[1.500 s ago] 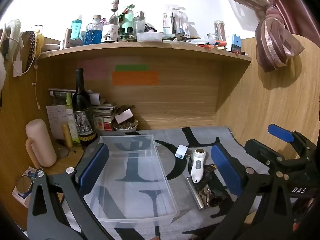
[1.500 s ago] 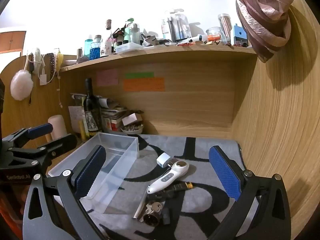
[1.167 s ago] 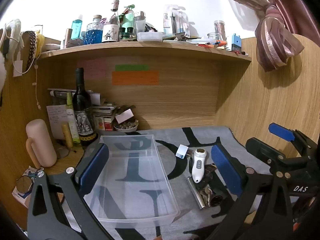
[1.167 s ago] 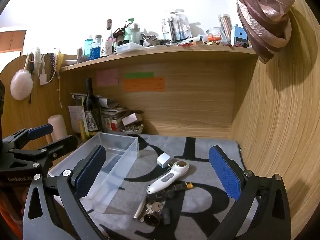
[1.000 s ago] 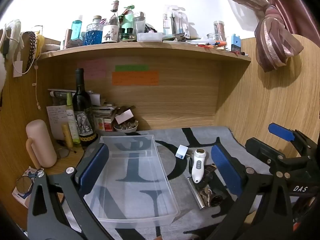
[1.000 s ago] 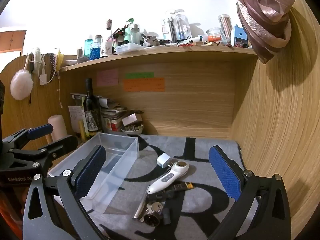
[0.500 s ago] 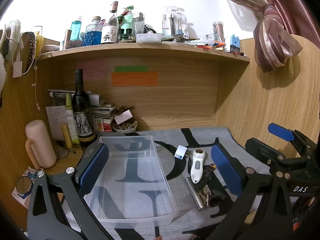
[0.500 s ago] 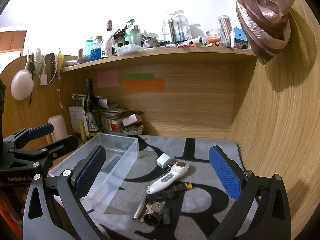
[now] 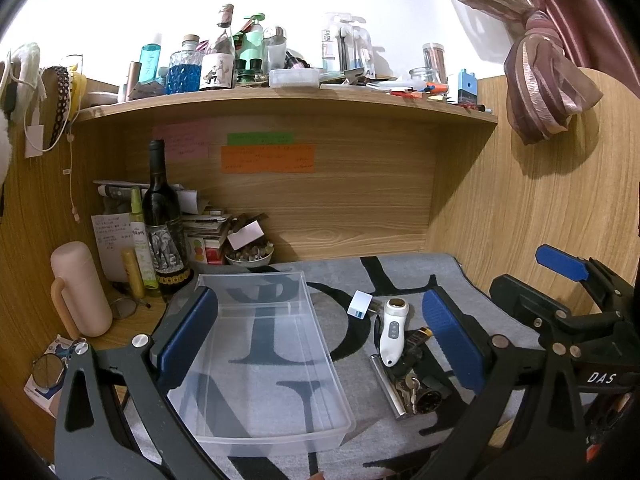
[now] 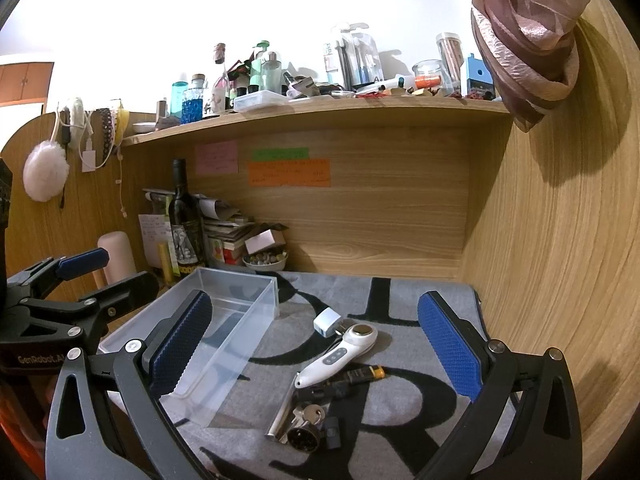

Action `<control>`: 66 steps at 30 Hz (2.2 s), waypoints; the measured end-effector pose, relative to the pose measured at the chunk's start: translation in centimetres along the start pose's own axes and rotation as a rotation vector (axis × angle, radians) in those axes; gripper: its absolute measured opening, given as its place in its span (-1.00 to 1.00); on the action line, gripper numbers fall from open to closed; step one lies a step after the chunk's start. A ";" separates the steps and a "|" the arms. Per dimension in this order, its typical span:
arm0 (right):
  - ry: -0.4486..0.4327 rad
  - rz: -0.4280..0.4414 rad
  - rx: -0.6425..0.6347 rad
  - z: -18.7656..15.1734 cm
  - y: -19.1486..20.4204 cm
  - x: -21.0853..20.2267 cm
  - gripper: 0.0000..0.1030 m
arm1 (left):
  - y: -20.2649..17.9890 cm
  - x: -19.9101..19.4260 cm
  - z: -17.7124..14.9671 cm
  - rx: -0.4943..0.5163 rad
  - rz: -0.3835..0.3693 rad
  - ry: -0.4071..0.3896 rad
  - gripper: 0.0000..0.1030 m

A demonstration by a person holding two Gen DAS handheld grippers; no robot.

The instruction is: Organize rigid objects

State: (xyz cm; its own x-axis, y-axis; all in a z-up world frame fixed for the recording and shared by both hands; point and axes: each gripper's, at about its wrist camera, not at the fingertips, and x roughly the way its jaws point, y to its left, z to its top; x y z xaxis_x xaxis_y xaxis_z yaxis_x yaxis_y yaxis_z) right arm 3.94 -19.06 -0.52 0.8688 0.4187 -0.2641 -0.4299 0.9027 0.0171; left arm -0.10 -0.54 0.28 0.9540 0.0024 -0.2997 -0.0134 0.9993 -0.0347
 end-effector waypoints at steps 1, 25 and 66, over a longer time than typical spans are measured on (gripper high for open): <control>0.000 0.001 0.000 0.0 0.0 0.0 1.00 | 0.0 0.0 0.0 0.000 -0.001 0.000 1.00; -0.006 0.004 0.001 0.2 0.1 -0.2 1.00 | 0.0 0.0 -0.1 0.002 -0.001 -0.001 1.00; 0.058 -0.075 0.043 -0.1 -2.6 4.4 0.99 | 8.8 2.6 1.6 -0.084 0.110 0.047 0.74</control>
State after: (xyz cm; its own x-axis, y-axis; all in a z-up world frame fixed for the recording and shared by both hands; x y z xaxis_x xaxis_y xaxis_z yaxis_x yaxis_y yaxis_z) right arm 8.88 -19.52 -1.80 0.8821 0.3442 -0.3216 -0.3517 0.9354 0.0365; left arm 2.70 8.27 0.70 0.9304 0.1079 -0.3503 -0.1440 0.9864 -0.0788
